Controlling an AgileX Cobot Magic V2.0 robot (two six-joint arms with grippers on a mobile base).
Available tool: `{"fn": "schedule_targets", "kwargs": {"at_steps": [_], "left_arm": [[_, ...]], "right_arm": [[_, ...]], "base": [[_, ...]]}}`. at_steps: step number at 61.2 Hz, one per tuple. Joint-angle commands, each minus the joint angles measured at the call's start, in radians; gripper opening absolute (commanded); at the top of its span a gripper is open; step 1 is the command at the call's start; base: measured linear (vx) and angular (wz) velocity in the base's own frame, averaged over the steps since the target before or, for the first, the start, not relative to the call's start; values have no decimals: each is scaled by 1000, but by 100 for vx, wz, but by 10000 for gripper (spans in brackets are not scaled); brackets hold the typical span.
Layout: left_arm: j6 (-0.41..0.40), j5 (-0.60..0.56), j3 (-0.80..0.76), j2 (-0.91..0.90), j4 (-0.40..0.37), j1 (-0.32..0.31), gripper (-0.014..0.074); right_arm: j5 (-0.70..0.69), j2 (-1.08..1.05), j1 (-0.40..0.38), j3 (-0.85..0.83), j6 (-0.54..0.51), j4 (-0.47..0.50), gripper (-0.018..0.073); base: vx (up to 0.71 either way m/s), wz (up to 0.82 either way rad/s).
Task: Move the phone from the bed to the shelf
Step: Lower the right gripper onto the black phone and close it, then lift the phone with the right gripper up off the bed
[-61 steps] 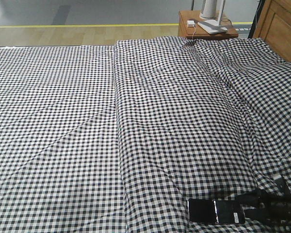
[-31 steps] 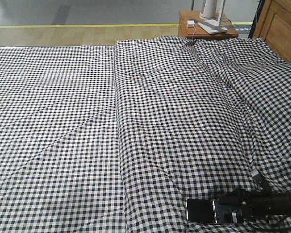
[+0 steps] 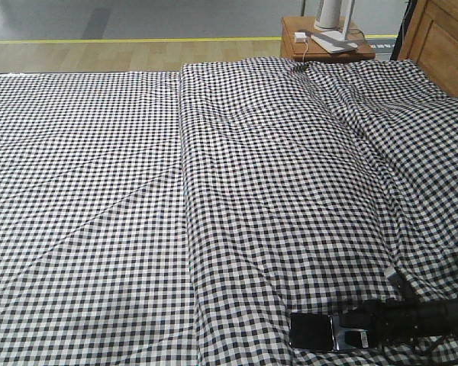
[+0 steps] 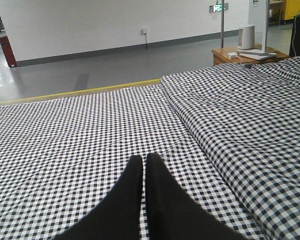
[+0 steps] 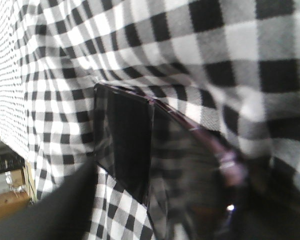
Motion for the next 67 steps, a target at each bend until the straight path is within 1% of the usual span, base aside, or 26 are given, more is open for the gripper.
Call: {"fn": "schedule_targets", "kwargs": {"at_steps": [1,8,9,28,41,48,57,67], "left_arm": [[-6,-70,-23,-4,-9,1,1],[-6,-70,-23,-4,-9,1,1],[-6,-70,-23,-4,-9,1,1],[-6,-70,-23,-4,-9,1,1],[-6,-70,-23,-4,-9,1,1],[-6,-70,-23,-4,-9,1,1],[-6,-70,-23,-4,-9,1,1],[-6,-70,-23,-4,-9,1,1]], "right_arm": [[122,-46,2,-6,-45,-11,197],[154,-46,2,-6,-76,-11,-2],[158,-46,2,-6,-81,-11,-17],[233,-65,1,-6,-99,-11,-9],[329,-136,-30,-6,-97,-11,-8],[329,-197,-45,-5,-61,-34,-6],[329,-298,-45,-5,2,-60,-6],[329,-428,-17,7,87,-75,-6]], "base": [[0,0],[0,0],[0,0],[0,0],[0,0],[0,0],[0,0],[0,0]]}}
